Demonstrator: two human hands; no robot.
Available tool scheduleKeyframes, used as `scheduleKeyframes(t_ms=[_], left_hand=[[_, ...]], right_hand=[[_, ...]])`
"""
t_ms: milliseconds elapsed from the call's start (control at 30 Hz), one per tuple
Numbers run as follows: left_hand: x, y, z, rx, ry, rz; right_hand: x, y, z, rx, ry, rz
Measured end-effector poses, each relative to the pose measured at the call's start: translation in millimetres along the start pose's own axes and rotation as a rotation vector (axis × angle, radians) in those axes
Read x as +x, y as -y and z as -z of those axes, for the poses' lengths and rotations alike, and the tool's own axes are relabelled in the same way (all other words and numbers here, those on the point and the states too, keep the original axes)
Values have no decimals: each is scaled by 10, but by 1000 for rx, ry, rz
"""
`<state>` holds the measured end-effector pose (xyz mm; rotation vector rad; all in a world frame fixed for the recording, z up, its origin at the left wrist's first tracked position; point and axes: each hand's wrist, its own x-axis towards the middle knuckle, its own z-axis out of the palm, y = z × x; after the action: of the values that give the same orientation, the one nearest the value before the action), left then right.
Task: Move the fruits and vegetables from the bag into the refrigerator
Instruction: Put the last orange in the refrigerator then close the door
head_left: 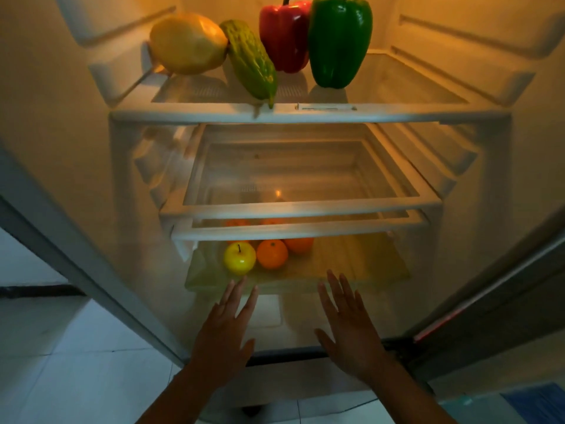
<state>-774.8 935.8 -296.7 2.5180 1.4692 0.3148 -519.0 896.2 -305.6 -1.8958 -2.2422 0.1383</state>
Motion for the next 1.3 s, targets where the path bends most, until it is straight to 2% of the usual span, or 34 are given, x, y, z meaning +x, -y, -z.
scheduleKeyframes(t_ms=[167, 333, 667, 1200, 1300], left_hand=[[6, 65, 44, 32, -89, 24], [76, 133, 48, 79, -131, 50], [205, 188, -14, 23, -61, 41], [328, 291, 46, 64, -4, 25], [323, 275, 111, -22, 9, 44]], right_hand=[[-69, 44, -1, 120, -72, -99], [-71, 79, -59, 99, -102, -138], [78, 79, -77, 78, -92, -140], [234, 25, -55, 68, -102, -125], [226, 38, 23, 135, -126, -152]])
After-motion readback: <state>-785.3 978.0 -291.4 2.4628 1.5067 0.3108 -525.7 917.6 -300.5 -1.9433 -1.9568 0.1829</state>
